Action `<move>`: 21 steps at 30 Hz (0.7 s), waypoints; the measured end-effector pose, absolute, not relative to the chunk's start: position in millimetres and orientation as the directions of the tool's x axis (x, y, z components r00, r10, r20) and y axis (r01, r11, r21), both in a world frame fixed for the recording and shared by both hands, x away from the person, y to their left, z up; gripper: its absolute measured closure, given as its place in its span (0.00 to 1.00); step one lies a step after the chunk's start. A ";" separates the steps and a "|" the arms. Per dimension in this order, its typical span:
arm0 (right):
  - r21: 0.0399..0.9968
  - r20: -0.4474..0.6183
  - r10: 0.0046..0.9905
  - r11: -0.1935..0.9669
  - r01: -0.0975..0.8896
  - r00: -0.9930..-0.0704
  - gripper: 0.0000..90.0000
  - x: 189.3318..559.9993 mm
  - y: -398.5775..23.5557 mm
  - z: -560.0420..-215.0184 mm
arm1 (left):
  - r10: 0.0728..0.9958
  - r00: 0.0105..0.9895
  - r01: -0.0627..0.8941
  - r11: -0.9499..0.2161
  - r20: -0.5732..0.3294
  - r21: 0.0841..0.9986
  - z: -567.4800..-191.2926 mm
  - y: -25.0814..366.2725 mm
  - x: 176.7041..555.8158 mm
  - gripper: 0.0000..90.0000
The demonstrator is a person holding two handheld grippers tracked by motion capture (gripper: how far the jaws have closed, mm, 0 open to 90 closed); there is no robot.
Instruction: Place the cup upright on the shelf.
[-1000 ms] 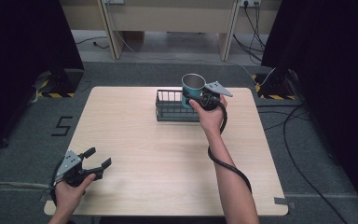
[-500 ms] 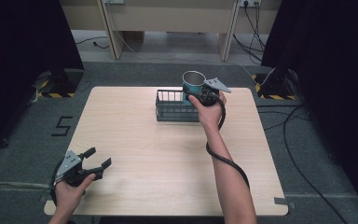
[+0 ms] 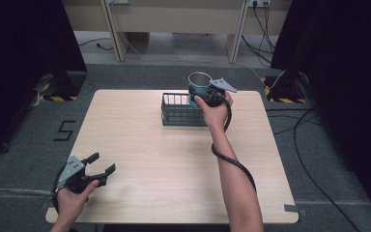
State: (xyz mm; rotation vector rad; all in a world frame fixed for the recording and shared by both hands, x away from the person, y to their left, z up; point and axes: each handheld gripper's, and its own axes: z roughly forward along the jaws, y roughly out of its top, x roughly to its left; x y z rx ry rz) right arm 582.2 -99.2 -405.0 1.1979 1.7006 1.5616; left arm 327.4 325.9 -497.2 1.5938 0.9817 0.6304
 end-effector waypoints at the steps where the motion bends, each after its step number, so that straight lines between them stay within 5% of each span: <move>1: 0.966 0.174 0.870 -0.061 0.249 -0.461 0.17 584.2 -98.7 -404.9 | 0.852 0.514 0.266 -0.050 -0.098 0.963 -497.2 325.9 327.3 0.17; 21: 0.957 0.140 0.878 -0.001 0.291 -0.457 0.17 592.6 -83.6 -418.1 | 0.850 0.518 0.266 -0.051 -0.098 0.963 -497.1 326.2 327.1 0.17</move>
